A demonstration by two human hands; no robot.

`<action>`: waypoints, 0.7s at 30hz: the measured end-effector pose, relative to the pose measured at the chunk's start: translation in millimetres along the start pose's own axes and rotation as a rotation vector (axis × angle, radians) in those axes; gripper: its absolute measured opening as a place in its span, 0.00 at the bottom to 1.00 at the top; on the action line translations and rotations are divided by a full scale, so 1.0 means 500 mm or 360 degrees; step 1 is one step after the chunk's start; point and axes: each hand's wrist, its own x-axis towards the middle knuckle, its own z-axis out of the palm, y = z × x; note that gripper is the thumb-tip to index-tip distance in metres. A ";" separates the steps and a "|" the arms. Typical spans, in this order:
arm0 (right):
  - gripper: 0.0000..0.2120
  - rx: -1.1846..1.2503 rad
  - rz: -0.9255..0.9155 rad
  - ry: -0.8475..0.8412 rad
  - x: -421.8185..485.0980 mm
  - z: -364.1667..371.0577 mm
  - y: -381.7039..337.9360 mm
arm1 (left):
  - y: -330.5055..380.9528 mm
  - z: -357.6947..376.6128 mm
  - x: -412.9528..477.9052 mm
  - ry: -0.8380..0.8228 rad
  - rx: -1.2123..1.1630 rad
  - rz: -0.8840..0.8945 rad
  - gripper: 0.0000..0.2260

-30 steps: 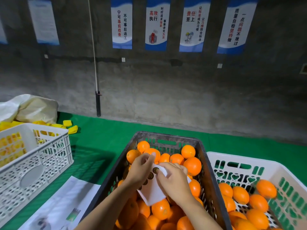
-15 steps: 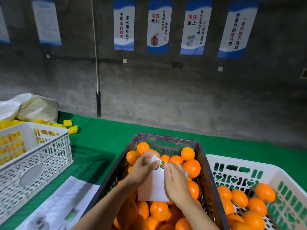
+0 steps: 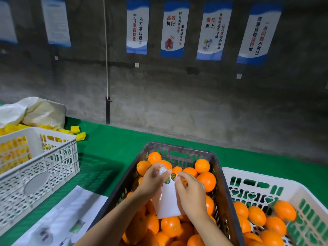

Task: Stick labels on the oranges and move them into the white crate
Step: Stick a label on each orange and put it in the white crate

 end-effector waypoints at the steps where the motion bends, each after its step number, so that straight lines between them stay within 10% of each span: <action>1: 0.12 0.0015 0.0008 -0.0027 -0.001 -0.001 -0.003 | 0.001 -0.001 -0.001 -0.0015 0.0027 0.0023 0.14; 14: 0.07 0.0000 -0.0018 0.0159 -0.009 0.004 -0.011 | -0.011 -0.002 -0.003 0.0240 0.0228 -0.0145 0.15; 21: 0.10 -0.0092 0.0600 0.0040 0.005 -0.008 0.014 | 0.000 -0.003 -0.003 0.0723 0.0069 -0.0203 0.10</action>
